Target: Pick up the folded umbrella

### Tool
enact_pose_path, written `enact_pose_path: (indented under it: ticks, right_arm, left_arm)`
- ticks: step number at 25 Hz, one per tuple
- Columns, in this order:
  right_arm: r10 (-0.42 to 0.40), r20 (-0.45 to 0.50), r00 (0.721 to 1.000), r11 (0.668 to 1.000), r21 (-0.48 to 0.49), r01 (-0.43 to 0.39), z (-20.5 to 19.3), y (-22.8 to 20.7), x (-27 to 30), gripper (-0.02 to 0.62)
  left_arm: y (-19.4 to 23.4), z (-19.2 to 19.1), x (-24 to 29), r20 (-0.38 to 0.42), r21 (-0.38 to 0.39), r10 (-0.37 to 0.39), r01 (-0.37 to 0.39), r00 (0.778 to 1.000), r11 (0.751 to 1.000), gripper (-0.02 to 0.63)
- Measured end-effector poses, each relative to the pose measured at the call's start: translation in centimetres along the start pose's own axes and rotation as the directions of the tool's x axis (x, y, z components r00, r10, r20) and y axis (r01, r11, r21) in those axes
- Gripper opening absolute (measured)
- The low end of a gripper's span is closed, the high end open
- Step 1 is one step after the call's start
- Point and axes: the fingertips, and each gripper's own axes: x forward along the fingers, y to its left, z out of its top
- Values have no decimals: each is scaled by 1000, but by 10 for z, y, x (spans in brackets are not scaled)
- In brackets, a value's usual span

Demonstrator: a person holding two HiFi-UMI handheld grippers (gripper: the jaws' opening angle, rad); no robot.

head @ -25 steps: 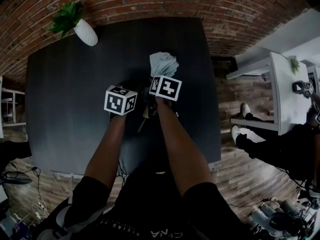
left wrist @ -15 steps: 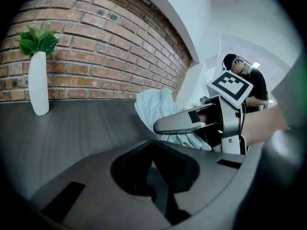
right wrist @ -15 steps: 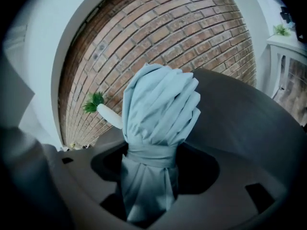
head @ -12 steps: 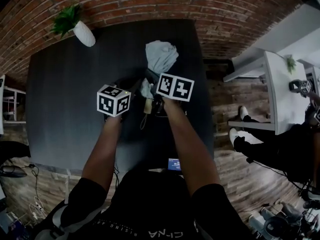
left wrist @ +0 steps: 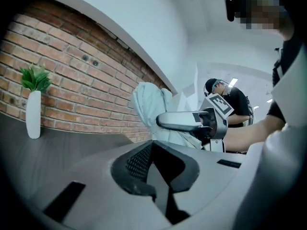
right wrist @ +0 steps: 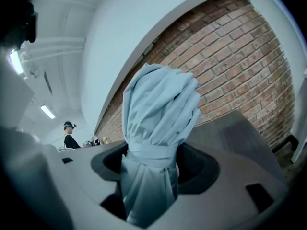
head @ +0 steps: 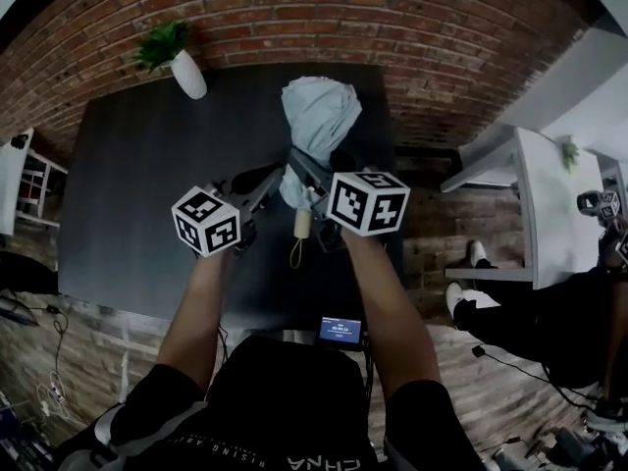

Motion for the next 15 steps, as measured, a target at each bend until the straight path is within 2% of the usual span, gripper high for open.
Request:
enact_pose_path:
  ticks: [8,15]
  right_arm:
    - [121,74,990,985,-129,-110,1,55,-64,302]
    - [159,94,983,974,-179,-141,-17,80,-100,302]
  left_arm:
    - [-55,3,-51,80,8,-38,38,996,999,5]
    - [-82,-6,-83,93,16,-55,54,994,998,3]
